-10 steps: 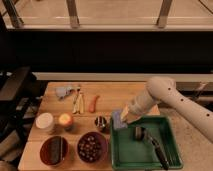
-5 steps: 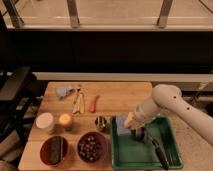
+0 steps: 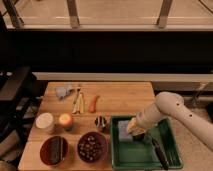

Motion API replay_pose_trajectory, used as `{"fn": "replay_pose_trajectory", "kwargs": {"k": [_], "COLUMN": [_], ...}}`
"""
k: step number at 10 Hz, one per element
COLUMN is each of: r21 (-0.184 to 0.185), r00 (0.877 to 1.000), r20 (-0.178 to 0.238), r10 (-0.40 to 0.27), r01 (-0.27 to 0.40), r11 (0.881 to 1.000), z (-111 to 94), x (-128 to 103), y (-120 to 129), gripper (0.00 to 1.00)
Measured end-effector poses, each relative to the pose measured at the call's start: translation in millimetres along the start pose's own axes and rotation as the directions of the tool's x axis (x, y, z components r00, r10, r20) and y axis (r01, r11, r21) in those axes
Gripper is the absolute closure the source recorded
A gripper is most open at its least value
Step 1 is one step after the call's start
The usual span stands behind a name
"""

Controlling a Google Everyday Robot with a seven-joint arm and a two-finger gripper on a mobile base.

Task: Place sponge in tray

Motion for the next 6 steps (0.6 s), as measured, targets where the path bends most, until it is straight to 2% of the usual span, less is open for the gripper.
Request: {"fn": "replay_pose_trajectory", "kwargs": {"k": [1, 6], "r21": [0.016, 0.018], "r00": [1.0, 1.0], "r20": [0.006, 0.005], "r10": [0.014, 0.015], "r01": [-0.014, -0.015], "r11": [1.0, 1.0], "z": [3.4, 3.2], "x": [-0.4, -0.4], "y": [3.4, 3.6], "gripper": [0.29, 0.29]}}
